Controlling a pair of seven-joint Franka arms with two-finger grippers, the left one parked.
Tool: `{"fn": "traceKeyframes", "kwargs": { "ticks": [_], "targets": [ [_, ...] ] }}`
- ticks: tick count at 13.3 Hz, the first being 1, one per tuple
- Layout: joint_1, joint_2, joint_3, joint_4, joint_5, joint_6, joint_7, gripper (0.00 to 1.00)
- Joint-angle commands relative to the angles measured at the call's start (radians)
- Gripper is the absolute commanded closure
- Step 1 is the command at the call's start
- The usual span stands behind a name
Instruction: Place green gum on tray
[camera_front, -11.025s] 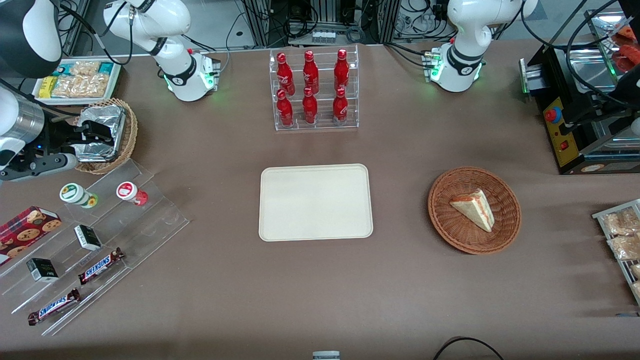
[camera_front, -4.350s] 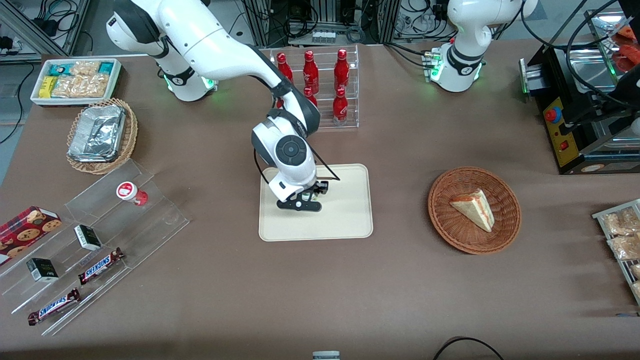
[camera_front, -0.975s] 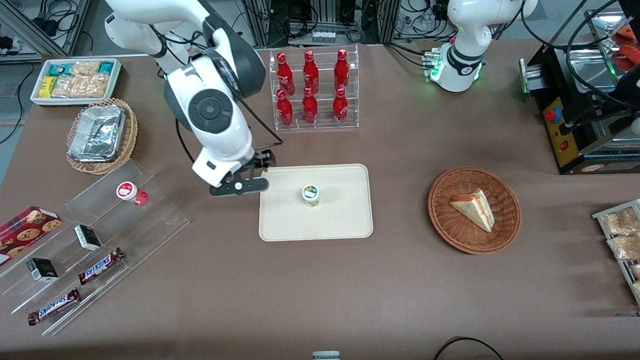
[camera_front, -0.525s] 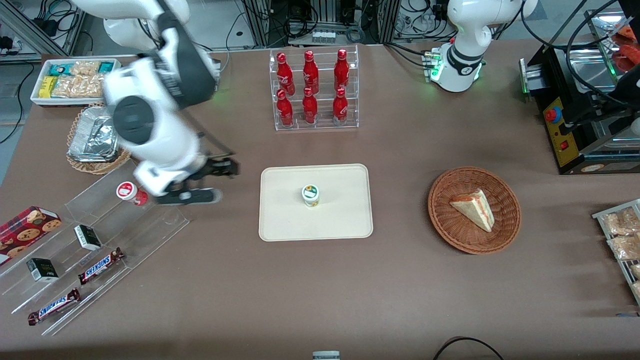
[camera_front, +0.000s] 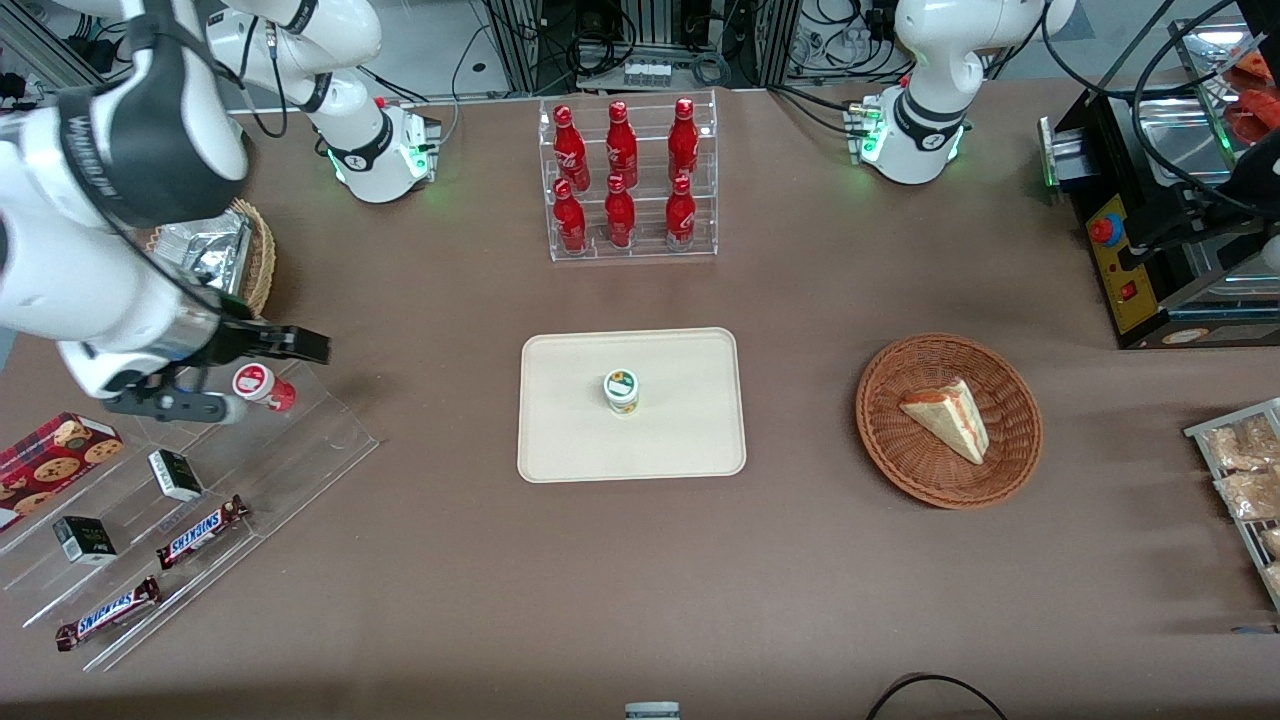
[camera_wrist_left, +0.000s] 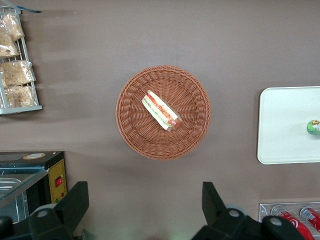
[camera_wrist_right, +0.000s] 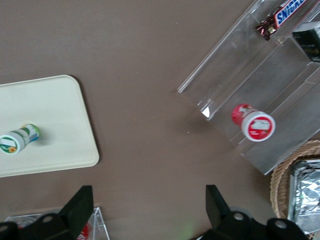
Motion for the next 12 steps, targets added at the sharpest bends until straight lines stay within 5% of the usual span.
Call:
{"fn": "traceKeyframes", "kwargs": {
  "ticks": [1,6,12],
  "targets": [
    [-0.079,-0.065,0.013,-0.06,0.015,-0.014,-0.072,0.0],
    [-0.17,-0.125,0.011,-0.07,-0.009,-0.109,-0.215,0.0],
    [-0.171,-0.196,0.01,-0.053,-0.063,-0.207,-0.227,0.0]
  ]
}}
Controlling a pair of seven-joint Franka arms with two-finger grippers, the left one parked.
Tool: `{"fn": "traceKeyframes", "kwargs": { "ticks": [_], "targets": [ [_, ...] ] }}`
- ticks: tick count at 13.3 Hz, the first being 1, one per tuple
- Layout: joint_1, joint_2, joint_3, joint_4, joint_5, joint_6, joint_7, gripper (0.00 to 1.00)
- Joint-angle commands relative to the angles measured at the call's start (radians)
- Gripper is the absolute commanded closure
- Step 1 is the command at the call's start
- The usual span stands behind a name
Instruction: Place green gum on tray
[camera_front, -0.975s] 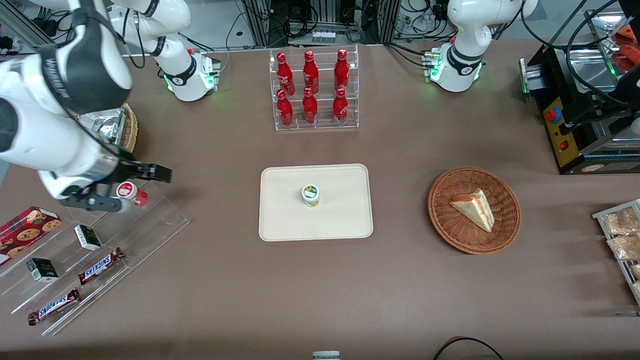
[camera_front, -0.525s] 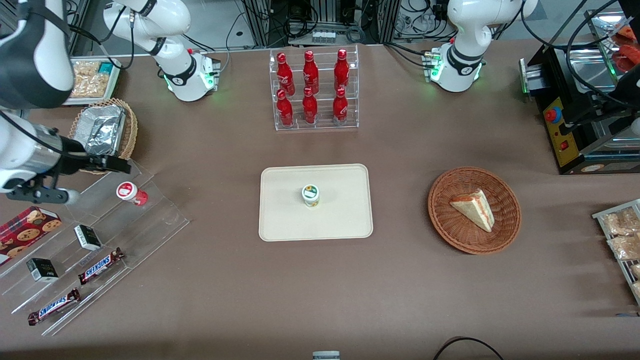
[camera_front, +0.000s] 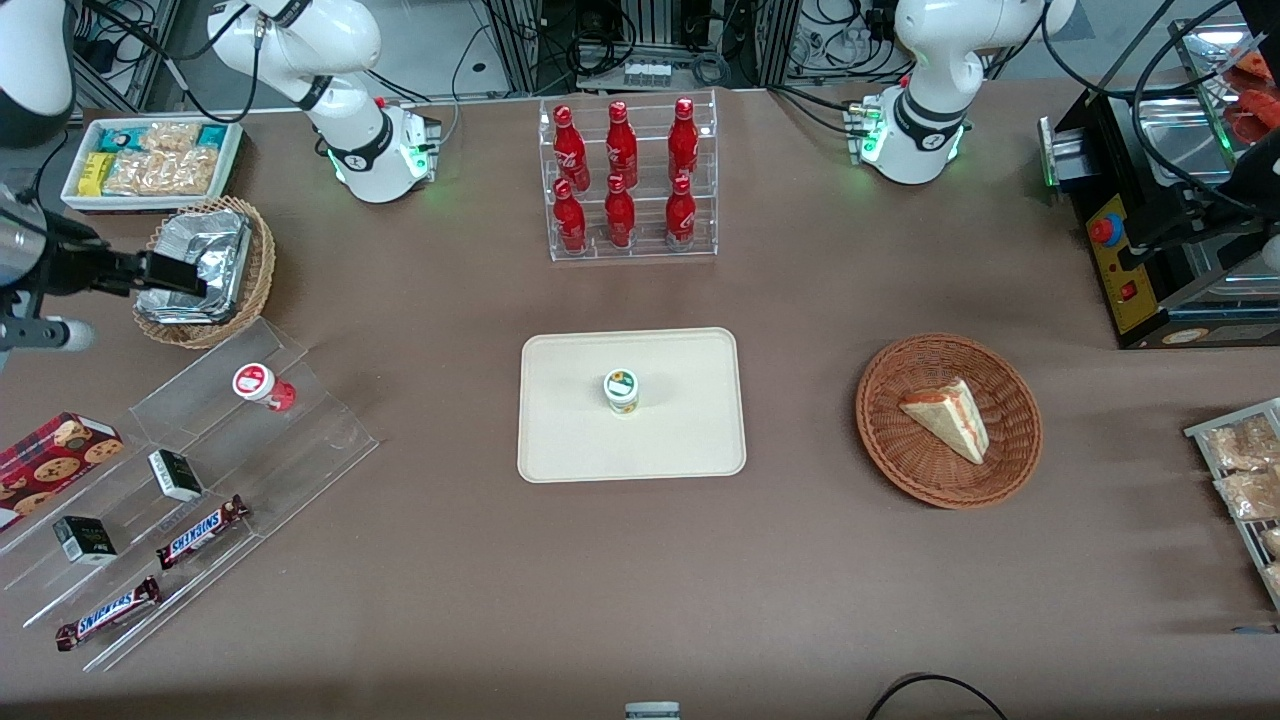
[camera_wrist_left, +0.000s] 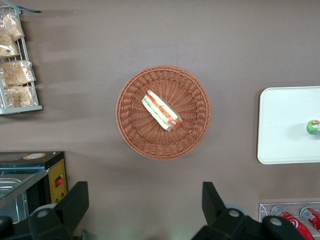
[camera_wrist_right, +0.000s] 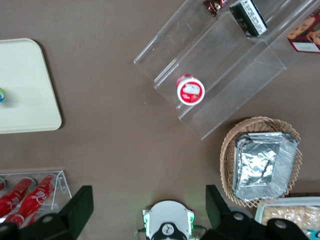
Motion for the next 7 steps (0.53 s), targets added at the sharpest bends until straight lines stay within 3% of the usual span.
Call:
{"fn": "traceKeyframes", "kwargs": {
  "ticks": [1,7],
  "targets": [
    [0.0,-0.035,0.007,-0.015,-0.021,-0.033,-0.006,0.0],
    [0.031,-0.001,0.008,-0.007,-0.018,-0.024,0.077,0.0]
  ]
}}
